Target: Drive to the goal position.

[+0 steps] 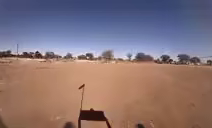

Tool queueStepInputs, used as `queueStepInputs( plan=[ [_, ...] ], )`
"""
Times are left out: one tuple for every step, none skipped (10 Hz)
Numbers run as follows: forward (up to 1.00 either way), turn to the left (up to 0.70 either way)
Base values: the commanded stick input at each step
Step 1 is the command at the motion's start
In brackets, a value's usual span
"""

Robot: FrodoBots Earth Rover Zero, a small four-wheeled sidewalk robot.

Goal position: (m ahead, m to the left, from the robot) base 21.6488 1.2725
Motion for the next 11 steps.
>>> queueStepInputs(
  plan=[
    [0.5,0.0],
    [0.5,0.0],
    [0.5,0.0],
    [0.5,0.0],
    [0.5,0.0],
    [0.5,0.0],
    [0.5,0.0],
    [0.5,0.0],
    [0.5,0.0],
    [0.5,0.0],
    [0.5,0.0]
  ],
)
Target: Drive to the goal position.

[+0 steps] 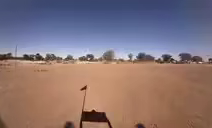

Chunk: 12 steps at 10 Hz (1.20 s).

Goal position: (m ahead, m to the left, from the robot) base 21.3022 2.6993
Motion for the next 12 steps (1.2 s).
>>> queueStepInputs(
  plan=[
    [0.5,0.0],
    [0.5,0.0],
    [0.5,0.0],
    [0.5,0.0],
    [0.5,-0.21],
    [0.5,-0.5],
    [0.5,-0.5],
    [0.5,-0.27],
    [0.5,0.0],
    [0.5,0.0],
    [0.5,0.0],
    [0.5,0.0]
  ],
)
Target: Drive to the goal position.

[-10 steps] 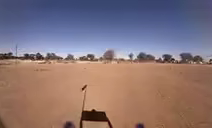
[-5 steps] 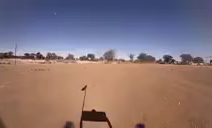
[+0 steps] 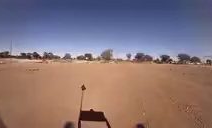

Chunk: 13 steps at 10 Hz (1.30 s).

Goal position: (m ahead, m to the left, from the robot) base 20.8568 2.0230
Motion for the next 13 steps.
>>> queueStepInputs(
  plan=[
    [0.5,0.0],
    [0.5,0.0],
    [0.5,0.0],
    [0.5,0.0],
    [0.5,0.0],
    [0.5,0.0],
    [0.5,0.0],
    [0.5,0.0],
    [0.5,0.0],
    [0.5,0.0],
    [0.5,0.0],
    [0.5,0.0],
    [0.5,0.0]
  ],
)
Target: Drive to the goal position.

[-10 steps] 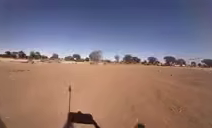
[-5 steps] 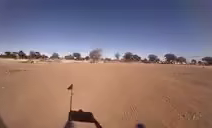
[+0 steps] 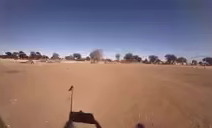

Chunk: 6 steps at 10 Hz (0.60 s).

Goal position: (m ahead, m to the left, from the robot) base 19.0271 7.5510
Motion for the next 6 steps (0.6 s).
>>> queueStepInputs(
  plan=[
    [0.5,0.0],
    [0.5,0.0],
    [0.5,0.0],
    [0.5,0.0],
    [0.5,0.0],
    [0.5,0.0]
  ],
)
